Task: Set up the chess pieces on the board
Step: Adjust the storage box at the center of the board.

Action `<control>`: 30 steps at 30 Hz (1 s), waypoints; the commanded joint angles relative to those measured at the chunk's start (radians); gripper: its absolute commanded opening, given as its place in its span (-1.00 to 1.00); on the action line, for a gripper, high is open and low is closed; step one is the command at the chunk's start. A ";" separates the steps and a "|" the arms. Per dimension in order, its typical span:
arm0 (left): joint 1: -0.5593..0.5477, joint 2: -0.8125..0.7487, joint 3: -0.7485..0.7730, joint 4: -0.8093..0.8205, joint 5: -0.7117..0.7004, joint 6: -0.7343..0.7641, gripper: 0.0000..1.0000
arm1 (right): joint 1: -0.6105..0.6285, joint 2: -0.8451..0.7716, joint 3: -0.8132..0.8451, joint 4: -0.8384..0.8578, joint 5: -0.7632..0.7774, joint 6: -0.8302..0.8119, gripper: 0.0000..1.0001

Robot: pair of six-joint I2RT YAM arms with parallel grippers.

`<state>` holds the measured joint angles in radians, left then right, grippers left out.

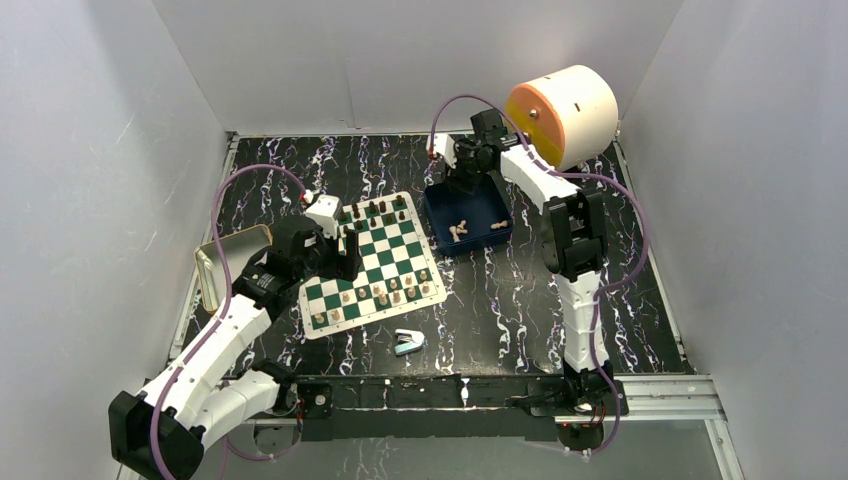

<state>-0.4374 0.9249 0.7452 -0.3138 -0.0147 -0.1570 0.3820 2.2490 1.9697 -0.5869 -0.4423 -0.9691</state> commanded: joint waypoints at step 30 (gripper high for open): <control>0.003 -0.012 -0.006 0.018 -0.017 0.011 0.56 | -0.003 0.113 0.121 -0.024 -0.036 -0.158 -0.05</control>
<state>-0.4374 0.9249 0.7448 -0.3134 -0.0189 -0.1566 0.3817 2.3650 2.0514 -0.6048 -0.4549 -1.0962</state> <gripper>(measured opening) 0.784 0.487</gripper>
